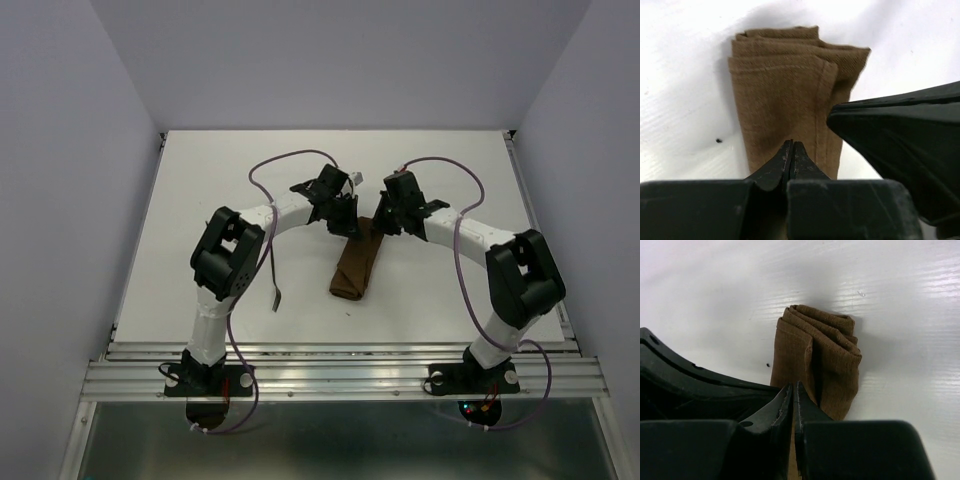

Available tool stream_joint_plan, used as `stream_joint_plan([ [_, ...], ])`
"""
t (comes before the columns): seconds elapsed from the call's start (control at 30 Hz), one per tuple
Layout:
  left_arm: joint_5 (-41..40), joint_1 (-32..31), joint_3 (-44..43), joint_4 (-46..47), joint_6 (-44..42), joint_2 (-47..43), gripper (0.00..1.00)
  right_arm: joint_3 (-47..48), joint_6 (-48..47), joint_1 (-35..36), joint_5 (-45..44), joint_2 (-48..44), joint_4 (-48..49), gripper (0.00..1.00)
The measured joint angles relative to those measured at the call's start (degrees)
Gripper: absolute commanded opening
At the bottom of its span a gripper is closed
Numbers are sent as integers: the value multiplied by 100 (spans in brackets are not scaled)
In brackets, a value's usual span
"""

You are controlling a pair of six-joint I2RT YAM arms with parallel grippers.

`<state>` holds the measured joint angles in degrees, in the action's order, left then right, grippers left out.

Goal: Fold the napkin into a case and place the utensils inside
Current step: Fold the 2/3-rectangle-folded napkin at the center of the board.

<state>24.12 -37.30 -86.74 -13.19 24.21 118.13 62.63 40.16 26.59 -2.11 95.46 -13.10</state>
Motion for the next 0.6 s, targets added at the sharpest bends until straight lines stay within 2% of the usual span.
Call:
stream_joint_plan([
  [0.23, -203, 35, -245, -131, 28, 184, 0, 254, 0, -92, -120, 706, -2, 5],
  [0.6, -208, 57, -267, -146, 28, 238, 0, 343, 28, -188, -282, 1071, -11, 4],
])
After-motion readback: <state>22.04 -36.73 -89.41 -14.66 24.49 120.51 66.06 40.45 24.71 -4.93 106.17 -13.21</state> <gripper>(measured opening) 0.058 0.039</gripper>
